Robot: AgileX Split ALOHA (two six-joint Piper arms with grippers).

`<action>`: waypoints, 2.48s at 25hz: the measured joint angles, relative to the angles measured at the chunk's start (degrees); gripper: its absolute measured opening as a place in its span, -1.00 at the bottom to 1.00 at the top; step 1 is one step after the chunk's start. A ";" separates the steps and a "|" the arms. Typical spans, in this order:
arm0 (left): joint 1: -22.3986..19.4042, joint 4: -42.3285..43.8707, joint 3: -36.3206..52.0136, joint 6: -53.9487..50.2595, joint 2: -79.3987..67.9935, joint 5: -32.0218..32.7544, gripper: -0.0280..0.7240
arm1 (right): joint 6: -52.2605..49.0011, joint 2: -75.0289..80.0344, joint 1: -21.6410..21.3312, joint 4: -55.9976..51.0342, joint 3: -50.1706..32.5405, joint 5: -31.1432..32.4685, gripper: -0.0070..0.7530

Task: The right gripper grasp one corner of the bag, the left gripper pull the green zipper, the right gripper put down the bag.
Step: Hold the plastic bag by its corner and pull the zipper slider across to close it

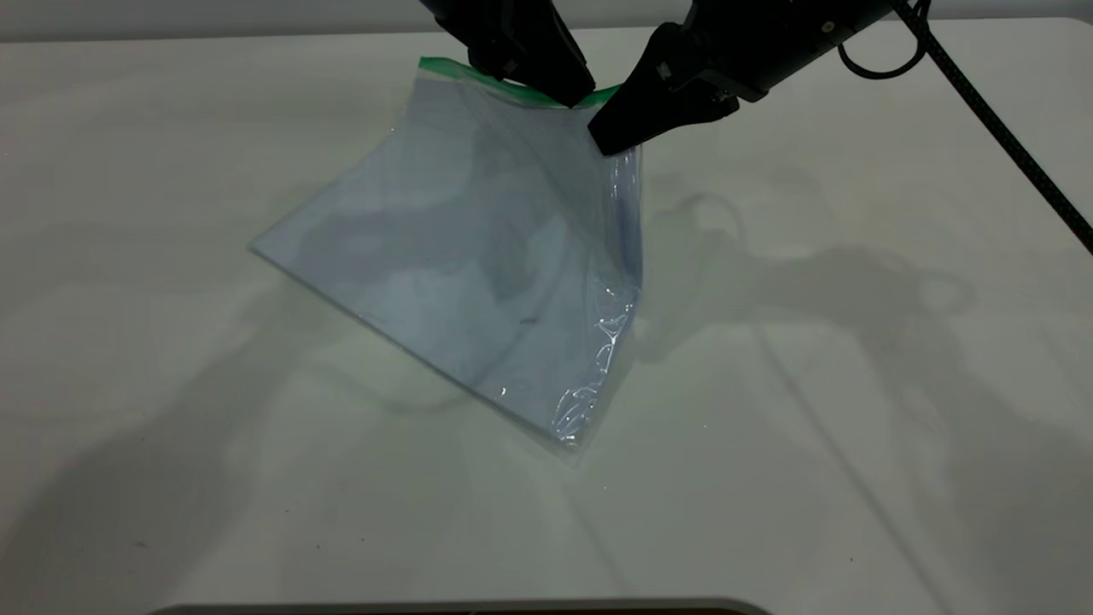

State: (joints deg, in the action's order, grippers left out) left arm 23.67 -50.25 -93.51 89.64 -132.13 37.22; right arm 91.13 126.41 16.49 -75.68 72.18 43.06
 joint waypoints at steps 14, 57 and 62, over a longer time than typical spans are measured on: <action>0.00 0.23 0.00 0.00 0.00 0.91 -0.56 | 0.00 0.00 0.00 -0.28 0.00 0.30 -0.90; -6.47 3.44 -0.06 0.24 -4.55 -10.70 -0.66 | 0.61 -0.55 -5.11 -4.07 0.13 9.54 -0.90; -6.47 3.38 -0.06 0.24 -4.49 -8.73 -0.65 | 0.63 -0.55 -5.11 -4.07 0.13 9.54 -0.90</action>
State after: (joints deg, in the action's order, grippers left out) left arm 17.21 -46.87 -93.58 89.88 -136.61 28.49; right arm 91.77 125.85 11.38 -79.76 72.30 52.60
